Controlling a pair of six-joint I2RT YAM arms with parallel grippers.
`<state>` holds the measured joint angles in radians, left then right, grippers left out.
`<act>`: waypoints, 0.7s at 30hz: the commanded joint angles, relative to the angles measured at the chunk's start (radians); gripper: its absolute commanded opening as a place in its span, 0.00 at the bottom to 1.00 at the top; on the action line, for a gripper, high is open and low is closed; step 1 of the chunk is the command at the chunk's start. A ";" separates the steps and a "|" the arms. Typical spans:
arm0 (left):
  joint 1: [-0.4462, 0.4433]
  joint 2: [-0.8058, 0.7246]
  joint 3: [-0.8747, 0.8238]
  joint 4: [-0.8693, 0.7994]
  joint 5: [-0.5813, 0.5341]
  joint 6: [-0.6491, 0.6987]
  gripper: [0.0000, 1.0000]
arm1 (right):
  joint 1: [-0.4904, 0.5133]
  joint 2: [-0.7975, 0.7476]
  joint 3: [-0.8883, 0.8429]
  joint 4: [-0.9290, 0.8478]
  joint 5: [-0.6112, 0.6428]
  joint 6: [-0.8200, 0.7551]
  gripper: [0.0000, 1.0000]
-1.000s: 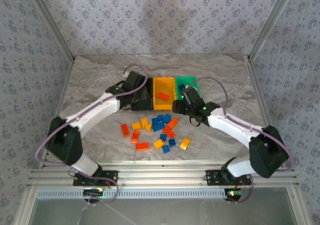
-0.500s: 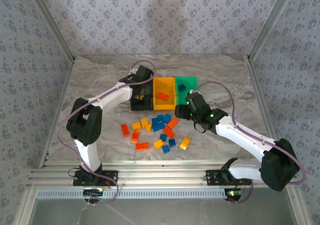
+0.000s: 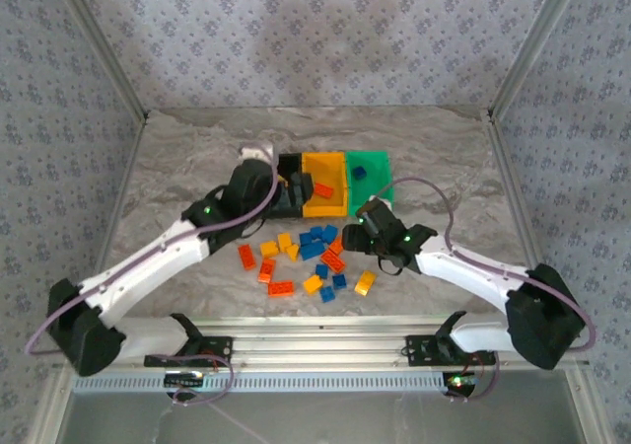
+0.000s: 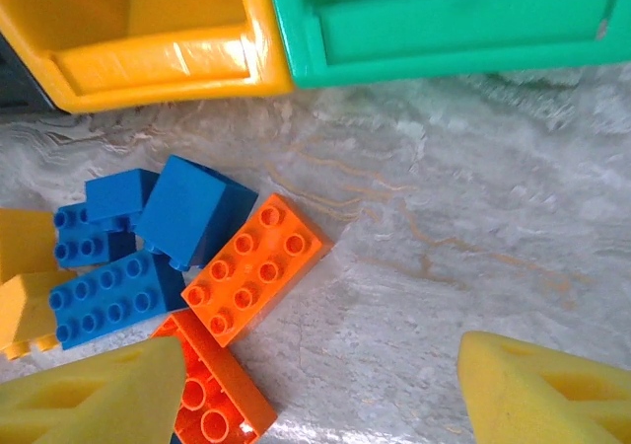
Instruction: Sort the legos into containers by color
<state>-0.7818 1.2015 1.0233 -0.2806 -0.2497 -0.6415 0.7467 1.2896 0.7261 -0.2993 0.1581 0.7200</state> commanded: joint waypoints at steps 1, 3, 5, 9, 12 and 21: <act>-0.026 -0.087 -0.176 0.011 0.009 -0.054 1.00 | 0.025 0.067 0.005 0.069 0.008 0.062 0.75; -0.034 -0.164 -0.264 0.002 0.010 -0.086 1.00 | 0.047 0.121 0.032 0.086 0.000 0.064 0.75; -0.039 -0.230 -0.328 -0.024 0.011 -0.112 1.00 | 0.074 0.176 0.075 0.063 -0.006 0.053 0.76; -0.038 -0.359 -0.407 -0.106 -0.014 -0.148 1.00 | 0.135 0.238 0.116 0.022 -0.019 0.030 0.76; -0.038 -0.436 -0.449 -0.139 -0.032 -0.165 1.00 | 0.167 0.255 0.114 0.010 -0.027 0.005 0.76; -0.038 -0.481 -0.485 -0.162 -0.046 -0.182 1.00 | 0.185 0.341 0.175 -0.116 0.049 0.021 0.76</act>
<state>-0.8139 0.7219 0.5392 -0.4206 -0.2714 -0.8074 0.9321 1.6115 0.8780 -0.3294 0.1574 0.7258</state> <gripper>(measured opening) 0.997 0.767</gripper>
